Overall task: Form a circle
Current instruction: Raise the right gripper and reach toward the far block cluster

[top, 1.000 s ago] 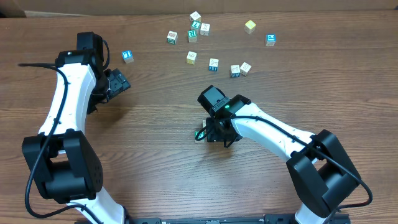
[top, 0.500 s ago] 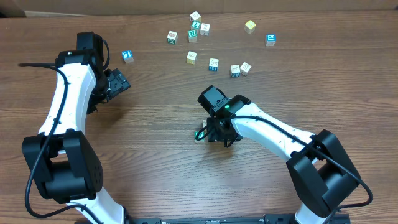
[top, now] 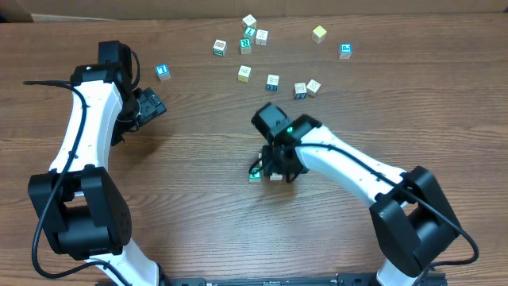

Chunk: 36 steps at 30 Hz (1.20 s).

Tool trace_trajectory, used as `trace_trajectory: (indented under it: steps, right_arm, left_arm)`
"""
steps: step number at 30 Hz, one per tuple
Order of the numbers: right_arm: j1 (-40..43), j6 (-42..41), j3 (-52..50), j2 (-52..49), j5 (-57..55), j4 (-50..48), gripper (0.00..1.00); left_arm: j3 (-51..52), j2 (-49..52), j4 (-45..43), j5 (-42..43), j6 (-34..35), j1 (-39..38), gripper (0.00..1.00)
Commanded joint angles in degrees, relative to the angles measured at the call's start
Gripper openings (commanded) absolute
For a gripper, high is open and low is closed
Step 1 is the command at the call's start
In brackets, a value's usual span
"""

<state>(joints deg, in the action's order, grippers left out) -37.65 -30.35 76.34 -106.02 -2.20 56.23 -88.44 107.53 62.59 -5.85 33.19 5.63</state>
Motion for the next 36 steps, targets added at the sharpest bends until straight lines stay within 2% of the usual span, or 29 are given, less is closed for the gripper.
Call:
trace_trajectory:
  steps: [1, 6, 7, 8, 36]
  right_arm:
    - [3.04, 1.14, 6.8, 2.45, -2.23, 3.1, 0.57]
    - [6.78, 1.75, 9.94, 2.49, -2.25, 5.64, 0.62]
    - [7.52, 1.73, 9.86, 2.45, -2.25, 5.66, 0.79]
    - [8.09, 1.73, 9.7, 2.43, -2.23, 5.86, 1.0]
    - [9.66, 1.73, 9.4, 2.43, -2.23, 5.62, 1.0]
  left_arm:
    - [-1.18, 0.02, 0.0, -0.68, -0.63, -0.07, 1.0]
    - [-1.18, 0.02, 0.0, -0.68, -0.63, -0.07, 1.0]
    - [-1.18, 0.02, 0.0, -0.68, -0.63, -0.07, 1.0]
    - [-1.18, 0.02, 0.0, -0.68, -0.63, -0.07, 1.0]
    - [-1.18, 0.02, 0.0, -0.68, -0.63, -0.07, 1.0]
